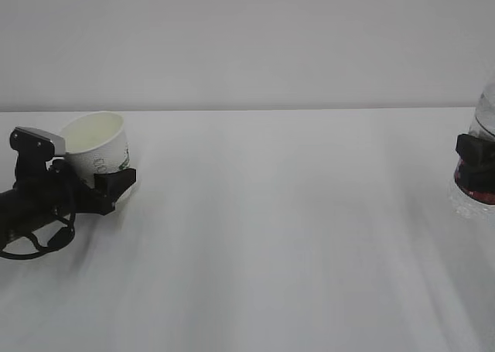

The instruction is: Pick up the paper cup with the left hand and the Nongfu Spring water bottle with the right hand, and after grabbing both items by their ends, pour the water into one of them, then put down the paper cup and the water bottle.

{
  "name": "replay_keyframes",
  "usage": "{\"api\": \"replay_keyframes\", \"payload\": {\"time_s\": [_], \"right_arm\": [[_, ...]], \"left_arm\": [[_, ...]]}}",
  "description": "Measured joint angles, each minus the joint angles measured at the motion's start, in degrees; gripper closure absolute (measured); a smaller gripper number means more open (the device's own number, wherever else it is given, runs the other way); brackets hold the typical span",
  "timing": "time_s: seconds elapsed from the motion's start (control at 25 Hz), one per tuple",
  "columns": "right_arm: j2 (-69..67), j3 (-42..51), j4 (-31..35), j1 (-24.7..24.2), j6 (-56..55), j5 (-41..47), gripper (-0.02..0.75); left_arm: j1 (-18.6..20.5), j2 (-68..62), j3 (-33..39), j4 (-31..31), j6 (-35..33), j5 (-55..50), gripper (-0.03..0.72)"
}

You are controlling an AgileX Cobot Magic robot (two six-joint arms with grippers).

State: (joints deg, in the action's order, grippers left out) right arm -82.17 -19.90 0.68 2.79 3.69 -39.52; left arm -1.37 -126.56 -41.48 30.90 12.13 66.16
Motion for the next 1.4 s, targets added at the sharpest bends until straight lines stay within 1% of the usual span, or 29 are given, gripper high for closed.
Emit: {"api": "replay_keyframes", "payload": {"time_s": [0.12, 0.36, 0.76, 1.0, 1.24, 1.4], "right_arm": [[0.0, 0.0, 0.0, 0.0, 0.0, 0.0, 0.293], [0.0, 0.0, 0.0, 0.0, 0.0, 0.0, 0.292], [0.0, 0.0, 0.0, 0.0, 0.0, 0.0, 0.292], [0.0, 0.0, 0.0, 0.0, 0.0, 1.5, 0.292], [0.0, 0.0, 0.0, 0.0, 0.0, 1.4, 0.292], [0.0, 0.0, 0.0, 0.0, 0.0, 1.4, 0.292]], "left_arm": [[-0.7, 0.0, 0.0, 0.1, 0.0, 0.0, 0.167], [-3.3, 0.0, 0.0, 0.2, 0.0, 0.0, 0.167], [-10.7, 0.0, -2.7, 0.3, 0.0, -0.1, 0.169], [-14.0, 0.0, -4.8, 0.3, 1.1, -0.1, 0.169], [-15.5, 0.0, -6.5, 1.0, 4.4, -0.1, 0.169], [-16.2, 0.0, -7.4, 2.8, 6.1, -0.1, 0.169]]}}
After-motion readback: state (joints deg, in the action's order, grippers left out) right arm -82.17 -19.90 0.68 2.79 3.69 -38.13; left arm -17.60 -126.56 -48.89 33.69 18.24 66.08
